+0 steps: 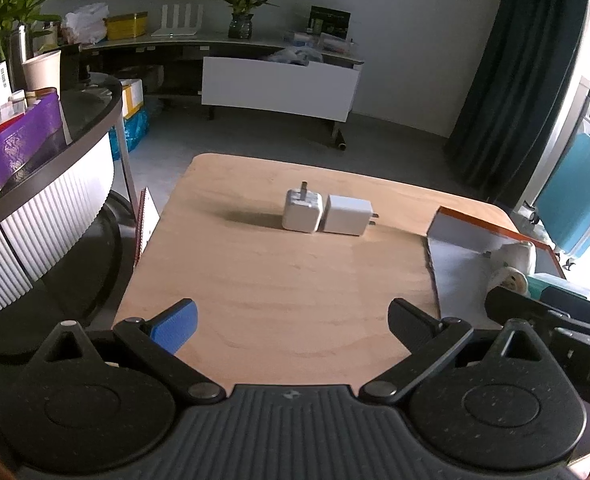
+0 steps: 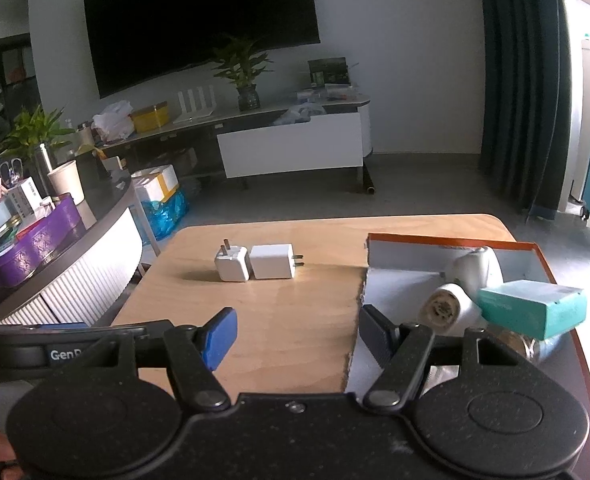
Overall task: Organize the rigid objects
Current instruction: 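Grasp the white pronged charger with the left gripper while the right grasps the other white charger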
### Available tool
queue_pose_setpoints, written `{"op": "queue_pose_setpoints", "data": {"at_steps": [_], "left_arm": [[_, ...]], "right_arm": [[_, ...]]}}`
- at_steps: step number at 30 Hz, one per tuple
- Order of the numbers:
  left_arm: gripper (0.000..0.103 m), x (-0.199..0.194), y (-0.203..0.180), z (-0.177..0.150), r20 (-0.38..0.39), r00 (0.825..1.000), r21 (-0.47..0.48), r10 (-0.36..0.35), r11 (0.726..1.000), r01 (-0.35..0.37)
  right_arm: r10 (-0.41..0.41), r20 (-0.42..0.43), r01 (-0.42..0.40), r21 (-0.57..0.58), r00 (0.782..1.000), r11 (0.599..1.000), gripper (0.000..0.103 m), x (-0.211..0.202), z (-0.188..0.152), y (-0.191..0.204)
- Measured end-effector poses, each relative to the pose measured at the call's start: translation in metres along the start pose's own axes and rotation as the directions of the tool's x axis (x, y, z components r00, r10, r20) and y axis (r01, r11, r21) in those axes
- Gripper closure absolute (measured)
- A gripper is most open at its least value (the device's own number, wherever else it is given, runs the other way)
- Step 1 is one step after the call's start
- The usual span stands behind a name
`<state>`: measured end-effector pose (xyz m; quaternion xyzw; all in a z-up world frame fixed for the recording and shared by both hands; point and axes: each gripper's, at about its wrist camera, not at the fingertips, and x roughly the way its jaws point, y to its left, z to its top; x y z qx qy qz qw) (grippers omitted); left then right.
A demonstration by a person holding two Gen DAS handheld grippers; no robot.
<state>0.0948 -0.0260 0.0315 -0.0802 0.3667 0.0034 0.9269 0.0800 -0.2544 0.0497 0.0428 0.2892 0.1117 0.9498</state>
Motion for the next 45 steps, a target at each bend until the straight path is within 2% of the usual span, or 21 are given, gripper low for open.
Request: {"op": "queue_pose_setpoints", "data": {"at_steps": [8, 15, 26, 30, 37, 38, 40, 42, 43, 44, 45], "left_arm": [[0.0, 0.028, 0.012, 0.011, -0.01, 1.0, -0.013, 0.025, 1.0, -0.025], [0.0, 0.074, 0.017, 0.031, -0.015, 0.998, -0.002, 0.055, 0.998, -0.055], [0.0, 0.142, 0.013, 0.05, -0.032, 0.998, 0.012, 0.058, 0.998, -0.057], [0.0, 0.154, 0.01, 0.052, -0.026, 0.999, 0.019, 0.033, 0.999, -0.032], [0.0, 0.163, 0.012, 0.052, 0.023, 0.997, 0.05, 0.079, 0.995, -0.081], [0.003, 0.163, 0.011, 0.052, 0.028, 0.997, 0.058, 0.075, 0.995, -0.076], [0.017, 0.163, 0.007, 0.052, 0.049, 0.997, 0.089, 0.061, 0.994, -0.065], [0.038, 0.165, 0.002, 0.053, 0.064, 0.997, 0.131, 0.045, 0.99, -0.053], [0.045, 0.163, 0.001, 0.052, 0.072, 0.997, 0.144, 0.035, 0.989, -0.045], [0.059, 0.161, 0.001, 0.05, 0.076, 0.997, 0.152, 0.032, 0.988, -0.043], [0.061, 0.16, 0.001, 0.049, 0.079, 0.996, 0.155, 0.035, 0.987, -0.047]], "right_arm": [[0.008, -0.011, -0.009, -0.01, 1.0, 1.0, 0.021, 0.017, 0.005, 0.004], [0.015, -0.03, -0.015, 0.0, 0.999, 1.0, 0.021, 0.035, 0.006, 0.0], [0.051, -0.044, -0.051, 0.003, 0.998, 0.999, 0.02, 0.061, 0.002, 0.001], [0.058, -0.055, -0.057, 0.01, 0.997, 0.998, 0.02, 0.069, 0.001, 0.001], [0.056, -0.063, -0.054, 0.027, 0.996, 0.998, 0.02, 0.079, 0.001, -0.003], [0.055, -0.065, -0.053, 0.03, 0.996, 0.998, 0.02, 0.08, -0.001, -0.003], [0.052, -0.069, -0.05, 0.03, 0.996, 0.998, 0.02, 0.083, 0.0, -0.002], [0.05, -0.069, -0.048, 0.029, 0.996, 0.998, 0.02, 0.086, 0.001, -0.001], [0.048, -0.067, -0.046, 0.029, 0.997, 0.999, 0.02, 0.088, 0.002, -0.001], [0.046, -0.067, -0.044, 0.031, 0.997, 0.999, 0.02, 0.09, 0.004, -0.002], [0.046, -0.062, -0.044, 0.036, 0.997, 0.998, 0.02, 0.092, 0.006, -0.002]]}}
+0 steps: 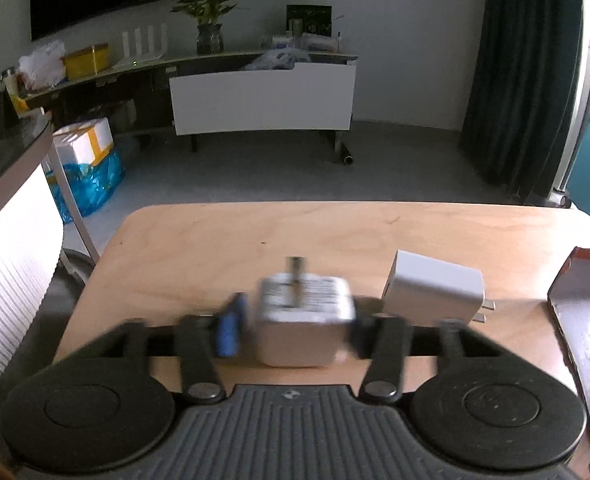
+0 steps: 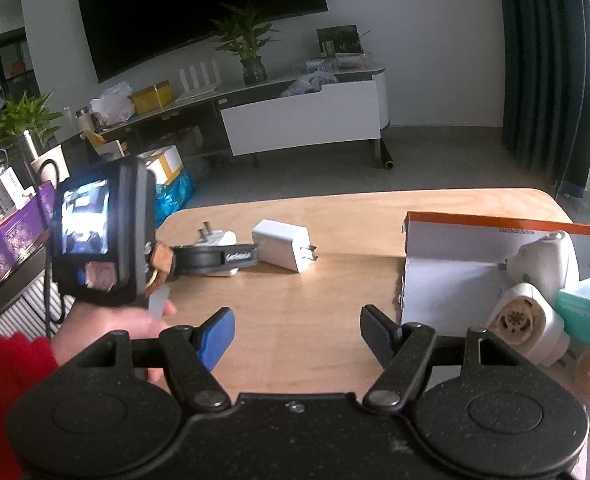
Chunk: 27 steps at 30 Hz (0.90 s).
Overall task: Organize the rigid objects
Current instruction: 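Grasp the white pronged charger with the left gripper while the right grasps the other white charger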
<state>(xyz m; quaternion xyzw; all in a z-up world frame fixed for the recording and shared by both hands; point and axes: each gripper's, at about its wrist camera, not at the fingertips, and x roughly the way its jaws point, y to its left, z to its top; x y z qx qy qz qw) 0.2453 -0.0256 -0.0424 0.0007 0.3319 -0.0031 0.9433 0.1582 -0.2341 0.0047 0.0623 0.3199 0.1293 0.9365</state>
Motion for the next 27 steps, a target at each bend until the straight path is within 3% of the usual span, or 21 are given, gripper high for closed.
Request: {"op": "queue_pose_setpoints", "data": {"at_steps": [6, 11, 18, 24, 25, 27], "left_arm": [[0.061, -0.013, 0.021, -0.002, -0.014, 0.999, -0.06, -0.036, 0.998, 0.035], [0.061, -0.037, 0.041, -0.006, -0.007, 0.999, -0.093, -0.034, 0.995, 0.033], [0.061, -0.054, 0.054, -0.01, -0.002, 1.0, -0.128, -0.028, 0.991, 0.027], [0.061, -0.05, 0.057, -0.009, 0.011, 0.999, -0.137, -0.035, 0.99, 0.036], [0.061, -0.05, 0.057, -0.01, 0.01, 0.999, -0.139, -0.034, 0.99, 0.035], [0.061, -0.051, 0.059, -0.012, 0.009, 0.999, -0.145, -0.037, 0.989, 0.038]], "right_arm": [[-0.024, 0.009, 0.023, 0.063, 1.0, 0.998, 0.02, 0.027, 0.013, 0.003], [-0.056, 0.033, 0.053, 0.085, 0.998, 0.995, 0.014, 0.065, 0.021, 0.019], [-0.147, 0.02, 0.14, 0.191, 0.989, 0.971, 0.013, 0.125, 0.024, 0.029], [-0.204, 0.046, 0.197, 0.122, 0.978, 0.973, 0.012, 0.154, 0.022, 0.04], [-0.209, 0.048, 0.204, 0.105, 0.977, 0.973, 0.021, 0.155, 0.021, 0.041], [-0.207, 0.054, 0.202, 0.091, 0.977, 0.975, 0.023, 0.152, 0.02, 0.041]]}}
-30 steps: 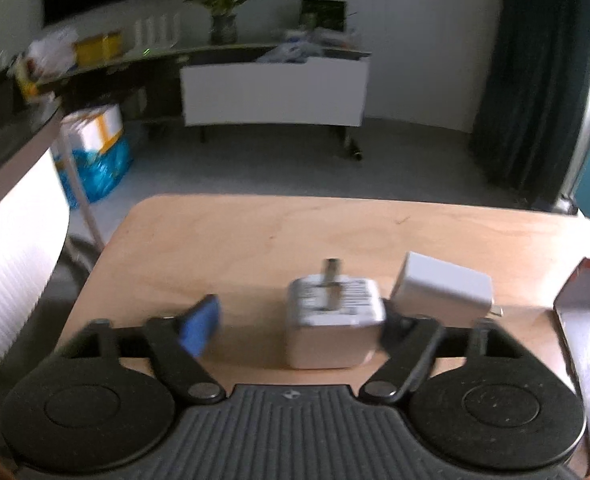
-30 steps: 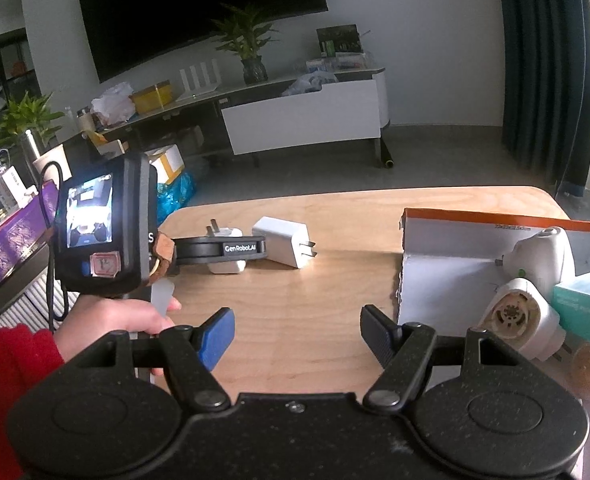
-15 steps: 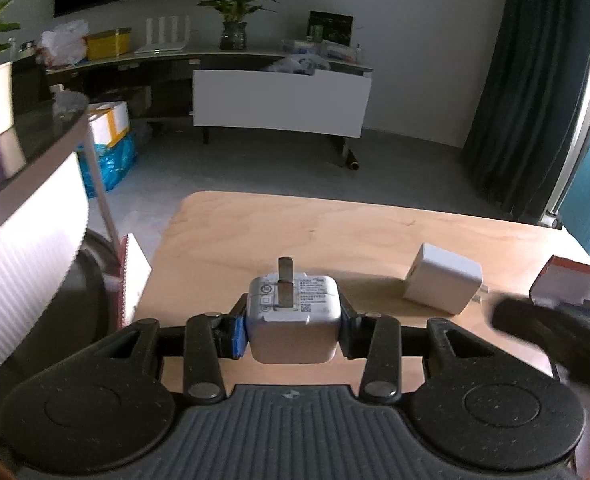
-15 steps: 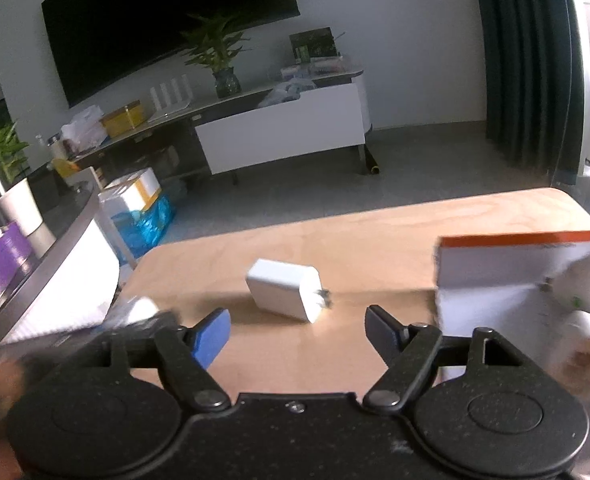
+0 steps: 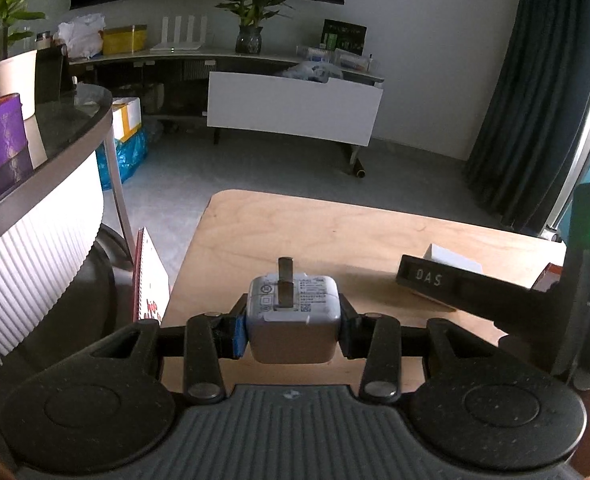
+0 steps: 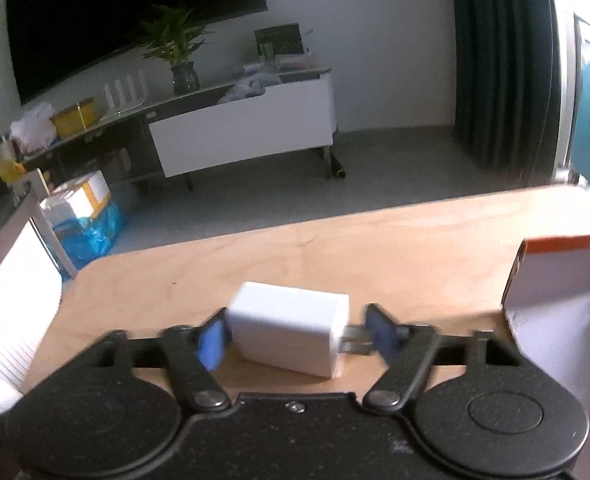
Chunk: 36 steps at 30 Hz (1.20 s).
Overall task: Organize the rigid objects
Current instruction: 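Grasp the white pronged charger with the left gripper while the right grasps the other white charger, then carry both white chargers over the orange-rimmed box with both grippers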
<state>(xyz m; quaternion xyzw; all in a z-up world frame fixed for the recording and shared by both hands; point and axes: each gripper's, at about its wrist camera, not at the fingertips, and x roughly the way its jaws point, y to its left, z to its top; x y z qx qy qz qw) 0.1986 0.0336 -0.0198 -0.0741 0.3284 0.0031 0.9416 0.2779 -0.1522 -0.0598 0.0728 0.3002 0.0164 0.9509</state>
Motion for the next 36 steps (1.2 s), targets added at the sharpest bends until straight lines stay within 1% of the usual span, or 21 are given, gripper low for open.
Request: {"op": "queue_pose_setpoints", "data": {"at_steps": [4, 7, 10, 15, 17, 19, 22, 26, 29, 36], "left_arm": [[0.061, -0.005, 0.001, -0.001, 0.001, 1.0, -0.004, 0.002, 1.0, -0.002], [0.061, -0.011, -0.003, -0.001, 0.008, 1.0, 0.007, -0.003, 1.0, 0.003], [0.061, -0.021, -0.008, -0.002, 0.015, 1.0, 0.016, -0.014, 1.0, 0.014], [0.061, -0.048, -0.012, -0.009, 0.028, 0.999, 0.012, -0.026, 1.0, 0.026], [0.061, -0.06, -0.015, -0.013, 0.03, 0.999, 0.013, -0.027, 1.0, 0.027], [0.061, -0.071, -0.018, -0.017, 0.032, 0.999, 0.013, -0.027, 1.0, 0.026], [0.061, -0.087, -0.025, -0.023, 0.031, 0.999, 0.021, -0.027, 0.999, 0.027], [0.061, -0.105, -0.033, -0.033, 0.026, 0.999, 0.014, -0.037, 0.999, 0.036], [0.061, -0.115, -0.039, -0.04, 0.023, 0.999, 0.014, -0.033, 0.999, 0.033], [0.061, -0.134, -0.05, -0.051, 0.032, 0.998, 0.025, -0.055, 0.998, 0.054]], "right_arm": [[0.02, 0.005, -0.02, -0.03, 1.0, 0.999, 0.024, -0.02, -0.003, -0.006], [0.031, 0.022, -0.029, -0.051, 0.999, 0.998, 0.024, -0.047, -0.004, -0.01], [0.055, 0.028, -0.054, -0.036, 0.998, 0.998, 0.024, -0.077, -0.002, -0.016], [0.084, 0.034, -0.082, -0.077, 0.996, 0.994, 0.024, -0.13, -0.01, -0.028], [0.08, 0.039, -0.075, -0.104, 0.996, 0.992, 0.024, -0.15, -0.015, -0.031], [0.101, 0.022, -0.098, -0.103, 0.995, 0.99, 0.024, -0.167, -0.019, -0.035], [0.11, 0.026, -0.105, -0.136, 0.994, 0.985, 0.024, -0.191, -0.027, -0.04], [0.123, 0.019, -0.119, -0.142, 0.992, 0.983, 0.024, -0.216, -0.031, -0.05], [0.122, 0.029, -0.117, -0.145, 0.992, 0.982, 0.024, -0.234, -0.034, -0.058], [0.144, 0.052, -0.134, -0.159, 0.988, 0.978, 0.024, -0.267, -0.041, -0.072]]}}
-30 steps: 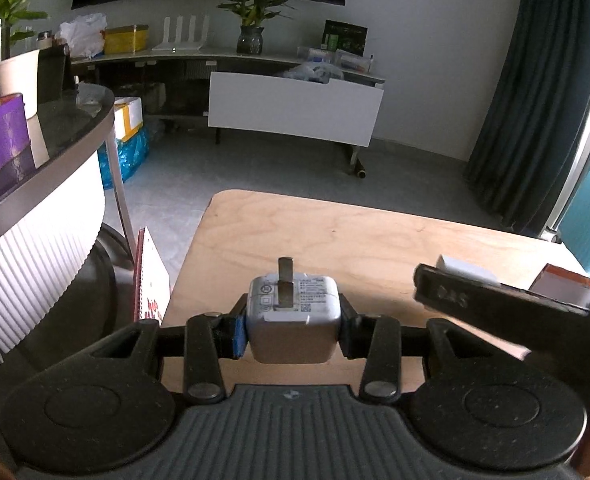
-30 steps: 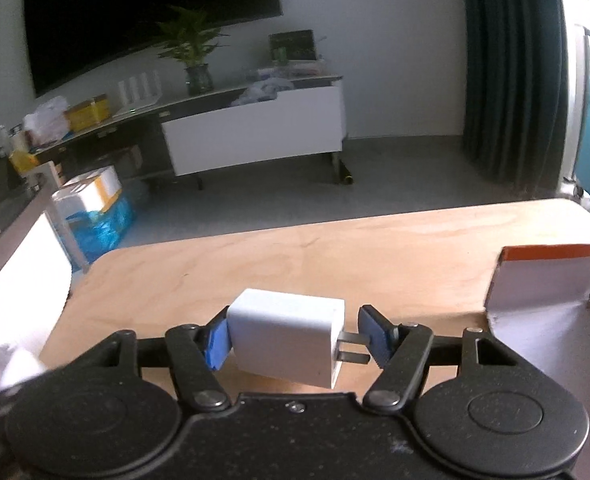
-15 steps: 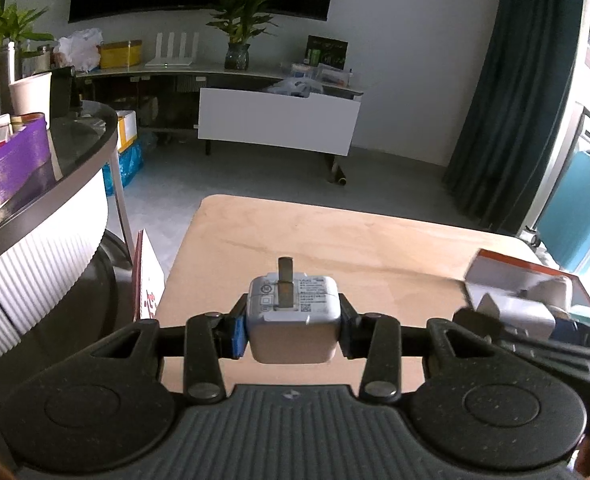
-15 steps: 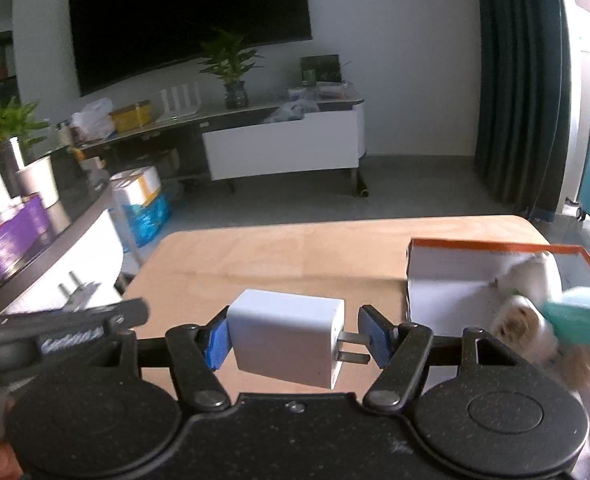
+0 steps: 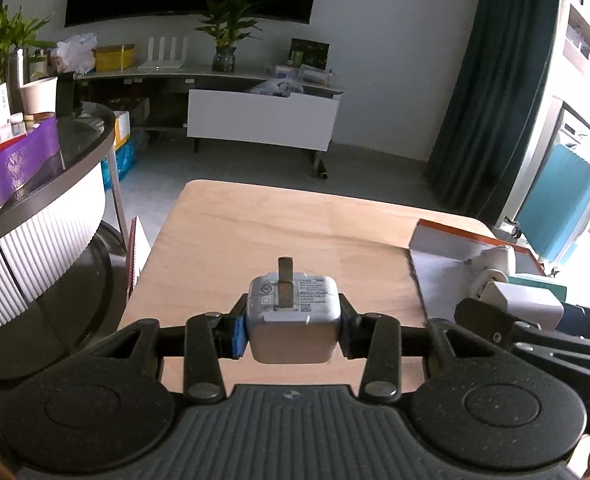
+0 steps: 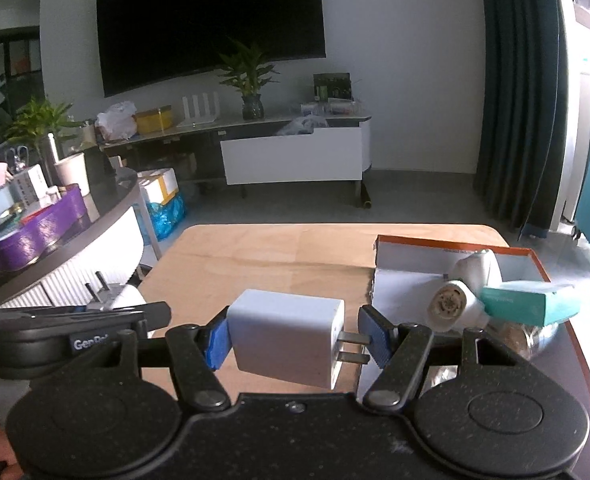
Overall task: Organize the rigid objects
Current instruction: 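Carry both white chargers over the orange-rimmed box with both grippers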
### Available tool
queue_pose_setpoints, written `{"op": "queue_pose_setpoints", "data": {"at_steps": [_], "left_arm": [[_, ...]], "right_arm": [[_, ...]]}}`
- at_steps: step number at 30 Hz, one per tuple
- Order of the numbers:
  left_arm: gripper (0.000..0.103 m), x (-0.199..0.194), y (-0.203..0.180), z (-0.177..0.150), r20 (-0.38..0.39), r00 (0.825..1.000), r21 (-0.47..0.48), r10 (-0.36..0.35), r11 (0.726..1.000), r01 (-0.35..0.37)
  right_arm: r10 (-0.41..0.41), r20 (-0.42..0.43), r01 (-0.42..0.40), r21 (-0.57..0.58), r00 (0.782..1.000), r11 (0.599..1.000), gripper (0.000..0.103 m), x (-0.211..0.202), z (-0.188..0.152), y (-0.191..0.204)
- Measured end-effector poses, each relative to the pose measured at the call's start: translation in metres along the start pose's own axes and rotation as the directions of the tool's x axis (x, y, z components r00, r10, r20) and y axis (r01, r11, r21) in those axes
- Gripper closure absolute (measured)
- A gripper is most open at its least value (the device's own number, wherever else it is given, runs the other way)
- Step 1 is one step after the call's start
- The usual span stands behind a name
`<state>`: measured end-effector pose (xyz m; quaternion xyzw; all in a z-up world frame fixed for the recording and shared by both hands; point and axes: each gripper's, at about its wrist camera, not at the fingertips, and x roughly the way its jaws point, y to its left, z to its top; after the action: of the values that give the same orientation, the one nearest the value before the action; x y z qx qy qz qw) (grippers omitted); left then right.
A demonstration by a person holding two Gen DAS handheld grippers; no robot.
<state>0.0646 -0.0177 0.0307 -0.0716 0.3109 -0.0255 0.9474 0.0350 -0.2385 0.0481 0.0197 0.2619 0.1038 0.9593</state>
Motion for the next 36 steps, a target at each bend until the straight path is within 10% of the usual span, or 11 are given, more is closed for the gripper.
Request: {"op": "queue_pose_setpoints", "data": {"at_steps": [36], "left_arm": [[0.061, -0.032, -0.041, -0.022, 0.056, 0.997, 0.061, -0.047, 0.997, 0.044]], "right_arm": [[-0.041, 0.105, 0.037, 0.034, 0.994, 0.999, 0.024, -0.066, -0.017, -0.042]]}}
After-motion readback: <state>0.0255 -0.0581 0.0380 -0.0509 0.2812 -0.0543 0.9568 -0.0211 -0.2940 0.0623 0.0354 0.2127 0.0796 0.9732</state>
